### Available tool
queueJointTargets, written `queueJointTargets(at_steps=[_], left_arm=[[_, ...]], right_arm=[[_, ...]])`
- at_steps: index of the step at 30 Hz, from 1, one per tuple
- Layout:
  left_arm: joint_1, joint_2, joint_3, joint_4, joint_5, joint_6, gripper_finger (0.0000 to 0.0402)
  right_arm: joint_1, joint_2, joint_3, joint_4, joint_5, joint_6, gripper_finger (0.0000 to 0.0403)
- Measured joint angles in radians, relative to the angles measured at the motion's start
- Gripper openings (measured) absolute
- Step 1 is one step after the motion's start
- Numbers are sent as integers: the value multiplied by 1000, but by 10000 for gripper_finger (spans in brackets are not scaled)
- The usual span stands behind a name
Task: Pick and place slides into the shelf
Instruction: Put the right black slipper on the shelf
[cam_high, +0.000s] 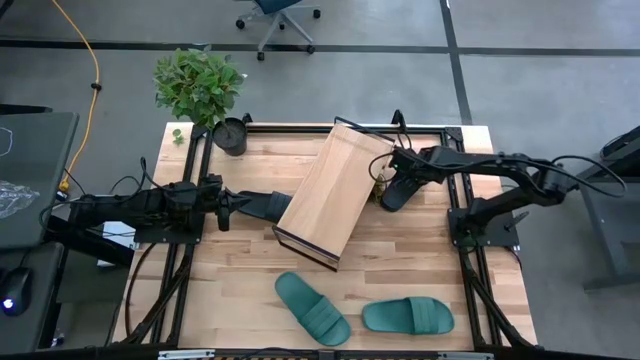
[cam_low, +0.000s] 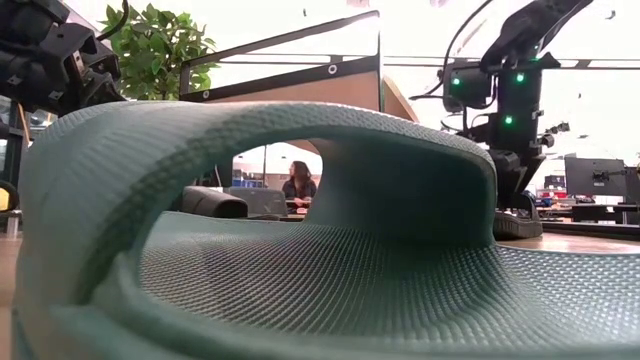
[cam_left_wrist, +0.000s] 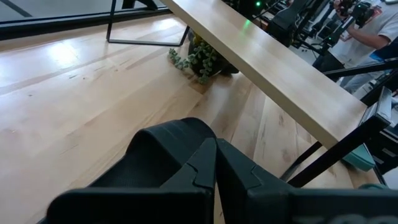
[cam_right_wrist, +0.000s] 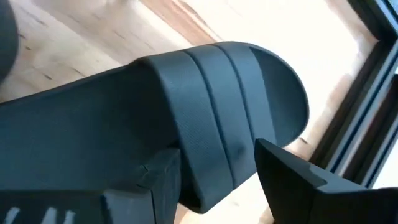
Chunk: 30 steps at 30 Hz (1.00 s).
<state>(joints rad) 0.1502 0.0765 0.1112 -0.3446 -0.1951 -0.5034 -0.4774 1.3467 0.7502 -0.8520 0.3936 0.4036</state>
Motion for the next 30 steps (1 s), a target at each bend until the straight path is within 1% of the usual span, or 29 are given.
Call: queueJointTargets(at_steps=[6,10,13,21,30], left_arm=[[0,0,0,0,0,-1,1],[0,0,0,0,0,-1,1],[0,0,0,0,0,-1,1],[0,0,0,0,0,0,1],[0,0,0,0,0,0,1]], right_arm=[[0,2,0,-4,48,8,188],[-2,2,0,-4,51,8,183],[-16,2,0,-4,39,8,164],[-53,2,0,-2,13,1,94],[-53,2,0,-3,0,0,46]])
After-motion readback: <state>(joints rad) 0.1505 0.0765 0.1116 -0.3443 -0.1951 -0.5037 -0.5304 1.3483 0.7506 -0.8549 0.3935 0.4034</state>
